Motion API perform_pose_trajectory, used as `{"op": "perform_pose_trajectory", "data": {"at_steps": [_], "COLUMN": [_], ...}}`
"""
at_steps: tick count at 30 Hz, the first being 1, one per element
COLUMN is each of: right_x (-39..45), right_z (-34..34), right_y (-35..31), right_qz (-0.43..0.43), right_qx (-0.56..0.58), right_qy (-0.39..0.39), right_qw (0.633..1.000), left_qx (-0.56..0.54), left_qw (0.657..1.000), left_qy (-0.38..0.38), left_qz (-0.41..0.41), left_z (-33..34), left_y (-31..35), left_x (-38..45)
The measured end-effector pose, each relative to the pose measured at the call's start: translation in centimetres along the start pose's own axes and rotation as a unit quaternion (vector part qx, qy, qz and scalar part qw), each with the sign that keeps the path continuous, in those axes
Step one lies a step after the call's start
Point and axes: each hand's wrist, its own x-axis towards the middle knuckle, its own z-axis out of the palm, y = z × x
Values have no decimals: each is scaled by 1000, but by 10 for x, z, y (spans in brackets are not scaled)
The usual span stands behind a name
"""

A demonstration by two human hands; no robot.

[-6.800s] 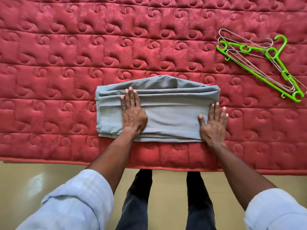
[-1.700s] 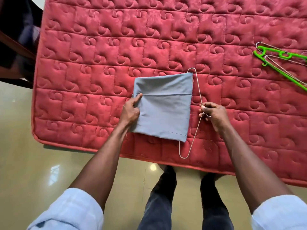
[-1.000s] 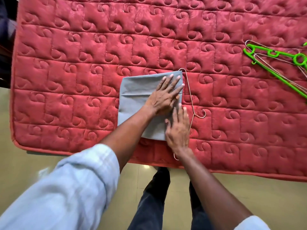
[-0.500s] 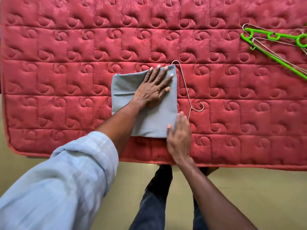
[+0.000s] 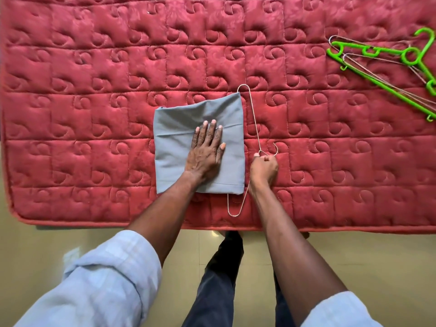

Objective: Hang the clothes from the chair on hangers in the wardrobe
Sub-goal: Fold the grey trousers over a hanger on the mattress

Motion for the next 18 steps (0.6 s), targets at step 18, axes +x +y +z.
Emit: {"op": "perform_pose_trajectory", "data": {"at_steps": [18], "right_x": [8], "right_z": [-14], "right_y": [-10], "right_qz": [86], "right_qx": [334], "right_qy": [-102], "right_qw": [933], "left_qx": [3], "left_qw": [1000], "left_qy": [-15], "left_qz": [-9], "left_z": [6], "left_y": [-5], "left_x": [0]}}
